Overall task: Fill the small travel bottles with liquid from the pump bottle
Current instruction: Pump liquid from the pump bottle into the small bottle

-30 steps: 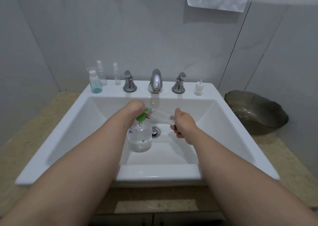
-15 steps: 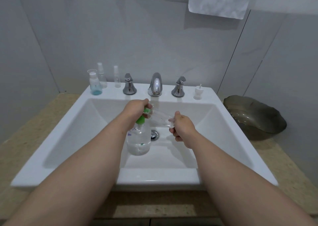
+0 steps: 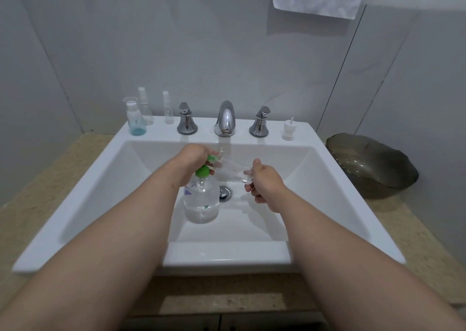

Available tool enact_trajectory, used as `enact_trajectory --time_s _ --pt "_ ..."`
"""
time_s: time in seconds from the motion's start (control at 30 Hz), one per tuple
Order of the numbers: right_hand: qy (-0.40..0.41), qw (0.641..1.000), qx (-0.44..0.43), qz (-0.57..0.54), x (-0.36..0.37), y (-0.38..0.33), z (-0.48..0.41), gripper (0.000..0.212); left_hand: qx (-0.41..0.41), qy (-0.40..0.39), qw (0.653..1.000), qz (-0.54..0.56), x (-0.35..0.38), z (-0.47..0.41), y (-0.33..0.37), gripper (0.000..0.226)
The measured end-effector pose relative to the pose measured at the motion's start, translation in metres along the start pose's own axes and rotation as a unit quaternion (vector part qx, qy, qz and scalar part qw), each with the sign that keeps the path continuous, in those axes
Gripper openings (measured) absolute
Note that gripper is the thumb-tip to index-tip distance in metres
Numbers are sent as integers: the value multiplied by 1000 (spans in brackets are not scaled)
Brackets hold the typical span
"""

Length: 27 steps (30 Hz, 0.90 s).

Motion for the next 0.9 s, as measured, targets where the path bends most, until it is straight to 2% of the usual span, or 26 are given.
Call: enact_trajectory --time_s 0.2,0.37,0.57,0.7,0.9 --pt "-2 1000 6 13 0 2 -2 53 -11 -22 998 -53 3 2 0 39" --pt "-5 1000 10 8 1 2 -2 51 -1 -2 1000 -18 5 7 0 38" --pt "-21 999 25 10 1 4 -4 53 22 36 999 25 -1 -2 5 11" --pt "-26 999 25 6 1 4 -5 51 34 40 999 15 -2 -4 7 13" --pt "-24 999 22 10 1 6 -7 51 9 2 1000 29 1 -2 3 24"
Point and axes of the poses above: each hand's wrist, its own z-axis away from the middle knuckle, its own x-axis out of the palm, y = z × x, the point moved 3 cm from there along -z, towards the middle knuckle, and after that the axes turned 1 degree about -z, right-handed, at the moved point
